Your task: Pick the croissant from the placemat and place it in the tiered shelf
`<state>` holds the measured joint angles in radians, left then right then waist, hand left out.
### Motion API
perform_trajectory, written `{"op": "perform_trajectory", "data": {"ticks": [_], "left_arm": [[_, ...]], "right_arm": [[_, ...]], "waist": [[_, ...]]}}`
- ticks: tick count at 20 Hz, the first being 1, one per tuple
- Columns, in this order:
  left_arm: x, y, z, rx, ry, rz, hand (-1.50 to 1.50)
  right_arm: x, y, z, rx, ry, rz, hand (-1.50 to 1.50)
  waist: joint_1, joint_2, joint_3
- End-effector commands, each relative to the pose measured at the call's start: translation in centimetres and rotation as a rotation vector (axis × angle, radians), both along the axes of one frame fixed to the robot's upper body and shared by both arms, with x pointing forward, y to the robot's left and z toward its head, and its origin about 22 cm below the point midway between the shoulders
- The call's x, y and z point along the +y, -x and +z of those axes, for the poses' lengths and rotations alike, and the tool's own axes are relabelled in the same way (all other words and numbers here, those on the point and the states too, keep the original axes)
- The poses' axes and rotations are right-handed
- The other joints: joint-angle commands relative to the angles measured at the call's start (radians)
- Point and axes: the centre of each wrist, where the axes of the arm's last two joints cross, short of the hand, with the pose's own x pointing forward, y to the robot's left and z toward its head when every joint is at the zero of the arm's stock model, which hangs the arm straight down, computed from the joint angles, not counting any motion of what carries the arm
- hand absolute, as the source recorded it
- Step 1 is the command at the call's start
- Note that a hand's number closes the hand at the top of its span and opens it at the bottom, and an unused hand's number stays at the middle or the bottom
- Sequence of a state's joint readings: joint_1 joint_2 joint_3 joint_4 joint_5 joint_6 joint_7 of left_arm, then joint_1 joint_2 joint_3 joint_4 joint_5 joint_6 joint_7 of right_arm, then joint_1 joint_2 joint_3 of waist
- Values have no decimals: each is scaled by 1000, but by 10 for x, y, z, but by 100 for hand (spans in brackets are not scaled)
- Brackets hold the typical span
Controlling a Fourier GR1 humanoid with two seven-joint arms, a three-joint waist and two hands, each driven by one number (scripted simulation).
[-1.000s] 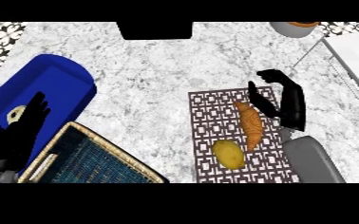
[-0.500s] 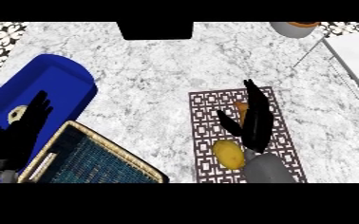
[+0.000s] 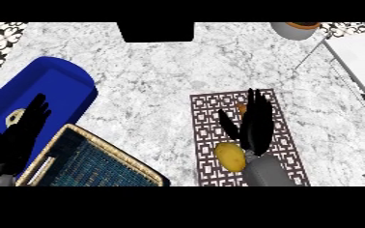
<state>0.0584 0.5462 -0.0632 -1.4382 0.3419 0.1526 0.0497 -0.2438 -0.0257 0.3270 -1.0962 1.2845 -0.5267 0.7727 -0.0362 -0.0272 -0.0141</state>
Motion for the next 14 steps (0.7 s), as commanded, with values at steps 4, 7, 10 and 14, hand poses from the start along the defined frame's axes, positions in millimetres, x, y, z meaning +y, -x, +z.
{"op": "perform_trajectory", "data": {"ticks": [4, 7, 10, 14], "left_arm": [[-8, -3, -5, 7, 25, -20, 0], [-7, -2, -2, 9, 13, -22, 0], [-3, 4, -16, 0, 14, -29, 0], [-1, 6, -7, -3, 25, -30, 0]], "right_arm": [[36, -9, 33, 343, 260, -107, -150], [51, -14, 55, 419, 364, -150, -150], [58, -12, 85, 460, 368, -171, -150], [53, -18, 99, 492, 377, -201, -150]], "waist": [[13, 14, 6], [34, 16, 10], [27, 18, 11], [38, 22, 13]]}}
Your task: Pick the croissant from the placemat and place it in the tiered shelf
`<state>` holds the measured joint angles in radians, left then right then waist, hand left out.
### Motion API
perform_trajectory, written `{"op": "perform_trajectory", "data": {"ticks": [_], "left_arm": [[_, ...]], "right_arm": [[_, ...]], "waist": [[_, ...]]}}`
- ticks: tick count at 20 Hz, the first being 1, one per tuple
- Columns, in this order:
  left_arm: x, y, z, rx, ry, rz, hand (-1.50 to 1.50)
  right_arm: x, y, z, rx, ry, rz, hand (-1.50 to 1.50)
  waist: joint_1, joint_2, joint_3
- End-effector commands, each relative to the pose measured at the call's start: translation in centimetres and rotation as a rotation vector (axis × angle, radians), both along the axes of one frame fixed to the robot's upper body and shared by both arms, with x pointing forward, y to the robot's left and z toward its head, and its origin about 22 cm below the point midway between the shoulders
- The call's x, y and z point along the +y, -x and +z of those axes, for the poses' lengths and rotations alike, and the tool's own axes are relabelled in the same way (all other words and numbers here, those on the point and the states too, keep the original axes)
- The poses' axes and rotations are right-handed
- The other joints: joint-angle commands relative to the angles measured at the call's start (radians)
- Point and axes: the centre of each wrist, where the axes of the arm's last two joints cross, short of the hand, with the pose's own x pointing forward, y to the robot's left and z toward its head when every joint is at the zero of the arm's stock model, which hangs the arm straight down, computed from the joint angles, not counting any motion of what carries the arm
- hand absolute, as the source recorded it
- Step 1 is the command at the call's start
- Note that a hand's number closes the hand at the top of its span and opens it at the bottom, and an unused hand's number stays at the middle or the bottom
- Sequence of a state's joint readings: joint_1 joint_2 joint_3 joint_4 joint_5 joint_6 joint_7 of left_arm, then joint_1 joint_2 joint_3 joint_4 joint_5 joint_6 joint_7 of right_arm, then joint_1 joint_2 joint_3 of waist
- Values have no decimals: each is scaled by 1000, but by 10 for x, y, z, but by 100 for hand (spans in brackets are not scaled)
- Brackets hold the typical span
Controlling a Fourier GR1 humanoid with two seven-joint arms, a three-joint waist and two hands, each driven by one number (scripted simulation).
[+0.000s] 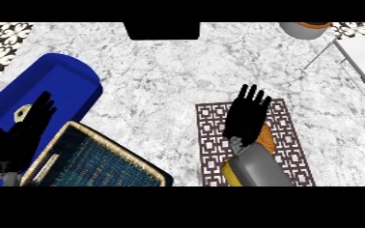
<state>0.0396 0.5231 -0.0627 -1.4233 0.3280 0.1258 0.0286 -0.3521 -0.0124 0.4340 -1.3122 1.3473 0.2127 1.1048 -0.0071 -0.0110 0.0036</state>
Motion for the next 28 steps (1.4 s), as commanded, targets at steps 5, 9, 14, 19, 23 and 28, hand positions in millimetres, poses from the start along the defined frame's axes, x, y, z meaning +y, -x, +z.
{"op": "perform_trajectory", "data": {"ticks": [5, 9, 14, 19, 23, 28], "left_arm": [[-8, -3, -8, 19, 16, 10, 0], [-17, 0, -15, 13, -5, 5, 0], [-2, 3, 4, 16, 17, -1, 0], [1, -11, 4, 13, 8, -3, 0], [-4, -22, 1, 14, 18, 1, 0], [-8, -15, -4, 12, 13, 5, 0]], "right_arm": [[-6, -2, 17, 111, 111, -144, -150], [-20, 1, 12, 113, 114, -162, -150], [-36, -6, 10, 118, 108, -146, -150], [-39, -13, 12, 96, 105, -123, -150], [-74, -10, -7, 132, 91, -126, -150], [-67, -12, -15, 145, 66, -177, 150]], "waist": [[2, 10, -4], [4, 9, -4], [11, 10, -3], [9, 11, -4], [5, 11, -4], [6, 11, -4]]}}
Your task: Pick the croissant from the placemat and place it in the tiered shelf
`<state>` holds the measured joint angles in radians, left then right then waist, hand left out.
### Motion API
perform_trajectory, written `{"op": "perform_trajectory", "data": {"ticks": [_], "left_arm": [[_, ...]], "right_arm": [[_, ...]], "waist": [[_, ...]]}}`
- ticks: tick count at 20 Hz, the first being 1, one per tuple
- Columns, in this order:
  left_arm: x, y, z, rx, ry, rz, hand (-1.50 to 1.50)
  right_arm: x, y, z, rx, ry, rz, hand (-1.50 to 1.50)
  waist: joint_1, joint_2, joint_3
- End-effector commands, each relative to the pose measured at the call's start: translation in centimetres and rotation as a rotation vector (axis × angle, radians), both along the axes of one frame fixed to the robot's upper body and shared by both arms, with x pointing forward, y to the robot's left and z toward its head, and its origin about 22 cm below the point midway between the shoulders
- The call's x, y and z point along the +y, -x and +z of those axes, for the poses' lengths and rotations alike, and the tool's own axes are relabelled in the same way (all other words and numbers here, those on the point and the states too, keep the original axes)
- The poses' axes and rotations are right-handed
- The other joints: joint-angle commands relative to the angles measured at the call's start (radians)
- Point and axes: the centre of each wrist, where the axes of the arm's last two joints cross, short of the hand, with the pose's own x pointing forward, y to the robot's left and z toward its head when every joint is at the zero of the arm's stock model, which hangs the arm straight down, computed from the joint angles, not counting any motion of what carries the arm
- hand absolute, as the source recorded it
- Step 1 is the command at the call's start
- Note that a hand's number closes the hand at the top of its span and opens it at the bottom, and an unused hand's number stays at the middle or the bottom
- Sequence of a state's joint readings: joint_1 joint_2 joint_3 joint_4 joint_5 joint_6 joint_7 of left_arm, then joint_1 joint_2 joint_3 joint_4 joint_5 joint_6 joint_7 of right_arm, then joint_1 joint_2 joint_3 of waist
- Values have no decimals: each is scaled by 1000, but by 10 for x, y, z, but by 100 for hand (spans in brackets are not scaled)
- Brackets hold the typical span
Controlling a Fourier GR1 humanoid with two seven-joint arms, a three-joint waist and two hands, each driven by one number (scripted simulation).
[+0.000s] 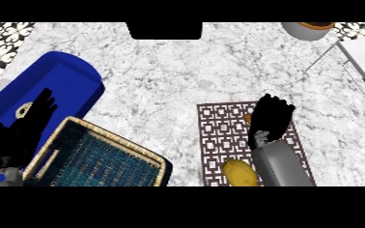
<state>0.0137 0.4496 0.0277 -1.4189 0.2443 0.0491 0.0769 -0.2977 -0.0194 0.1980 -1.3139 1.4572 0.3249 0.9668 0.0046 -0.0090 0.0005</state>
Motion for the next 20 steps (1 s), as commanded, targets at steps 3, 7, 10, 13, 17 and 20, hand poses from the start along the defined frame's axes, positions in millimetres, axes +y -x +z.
{"op": "perform_trajectory", "data": {"ticks": [3, 7, 10, 13, 17, 20], "left_arm": [[-3, 19, -22, 15, -6, -1, 0], [-6, 11, -1, 6, 0, -1, 0], [-1, 3, -19, 20, 10, 18, 0], [-7, -1, -2, 7, 5, 12, 0], [5, 19, -23, 21, -19, 15, 0], [0, -1, -8, 2, 11, 13, 0]], "right_arm": [[-16, 1, -22, 20, 6, -22, 150], [-13, 15, -36, 40, 53, 11, 150], [-17, 11, -19, 7, 97, 53, 150], [-20, 7, -18, -53, 125, 76, 150], [-32, -2, 16, -165, 73, 27, 150], [-53, -25, 46, -275, -107, -220, 150]], "waist": [[0, 9, 0], [1, 8, 0], [-5, 9, -1], [-1, 9, 0], [-2, 8, 0], [-8, 11, 1]]}}
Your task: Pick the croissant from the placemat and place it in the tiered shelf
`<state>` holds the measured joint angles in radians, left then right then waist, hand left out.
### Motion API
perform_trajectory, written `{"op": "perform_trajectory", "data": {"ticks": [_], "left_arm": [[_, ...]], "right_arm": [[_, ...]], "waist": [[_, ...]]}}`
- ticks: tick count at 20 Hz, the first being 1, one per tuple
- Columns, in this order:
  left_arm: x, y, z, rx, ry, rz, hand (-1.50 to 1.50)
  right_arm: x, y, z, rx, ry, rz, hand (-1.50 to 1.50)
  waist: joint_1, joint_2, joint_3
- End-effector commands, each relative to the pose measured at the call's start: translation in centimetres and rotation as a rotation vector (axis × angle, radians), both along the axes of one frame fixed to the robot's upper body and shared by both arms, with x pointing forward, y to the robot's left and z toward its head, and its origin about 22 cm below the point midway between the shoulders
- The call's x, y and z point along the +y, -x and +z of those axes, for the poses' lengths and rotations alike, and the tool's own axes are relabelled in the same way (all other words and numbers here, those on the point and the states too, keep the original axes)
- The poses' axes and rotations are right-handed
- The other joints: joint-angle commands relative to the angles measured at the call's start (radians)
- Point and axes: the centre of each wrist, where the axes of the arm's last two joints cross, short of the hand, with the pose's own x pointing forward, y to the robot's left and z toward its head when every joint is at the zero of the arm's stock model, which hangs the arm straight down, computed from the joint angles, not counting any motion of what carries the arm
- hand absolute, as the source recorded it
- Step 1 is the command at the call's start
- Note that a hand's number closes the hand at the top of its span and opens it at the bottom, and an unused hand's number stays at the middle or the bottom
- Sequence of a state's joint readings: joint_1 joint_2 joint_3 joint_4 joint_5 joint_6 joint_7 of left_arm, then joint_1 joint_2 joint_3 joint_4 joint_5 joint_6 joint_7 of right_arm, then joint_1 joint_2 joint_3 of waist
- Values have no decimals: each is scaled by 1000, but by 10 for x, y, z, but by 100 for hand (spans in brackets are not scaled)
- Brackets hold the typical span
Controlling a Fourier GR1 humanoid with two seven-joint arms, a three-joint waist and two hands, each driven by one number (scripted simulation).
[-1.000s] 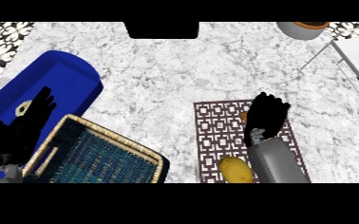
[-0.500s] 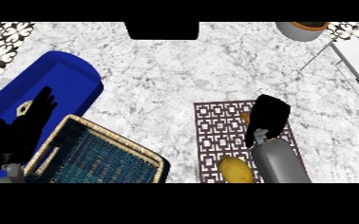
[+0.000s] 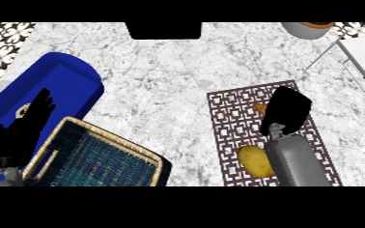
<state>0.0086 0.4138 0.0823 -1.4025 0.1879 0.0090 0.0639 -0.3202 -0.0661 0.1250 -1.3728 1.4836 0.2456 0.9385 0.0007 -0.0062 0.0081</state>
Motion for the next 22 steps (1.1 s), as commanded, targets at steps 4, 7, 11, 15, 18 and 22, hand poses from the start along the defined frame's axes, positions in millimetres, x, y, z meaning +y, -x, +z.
{"op": "perform_trajectory", "data": {"ticks": [4, 7, 11, 15, 18, 22], "left_arm": [[-13, -3, -11, 27, 29, -1, 0], [-18, 1, -7, 16, 10, -19, 0], [-13, 1, -8, 27, 14, 0, 0], [-4, 6, -9, 29, 7, 9, 0], [0, 6, -8, 25, 9, 7, 0], [-5, 0, 8, 20, 13, 13, 0]], "right_arm": [[-54, -36, 65, -249, -235, -331, 150], [-54, -46, 88, -320, -231, -377, 150], [-45, -28, 118, -442, -277, -397, 150], [-30, -19, 168, -615, -372, -408, 150], [-27, 2, 192, -719, -383, -402, 150], [-9, 26, 222, -817, -354, -411, 150]], "waist": [[-6, 9, -8], [4, 6, -8], [-8, 3, -9], [-5, 0, -9], [-9, 0, -9], [-3, -1, -9]]}}
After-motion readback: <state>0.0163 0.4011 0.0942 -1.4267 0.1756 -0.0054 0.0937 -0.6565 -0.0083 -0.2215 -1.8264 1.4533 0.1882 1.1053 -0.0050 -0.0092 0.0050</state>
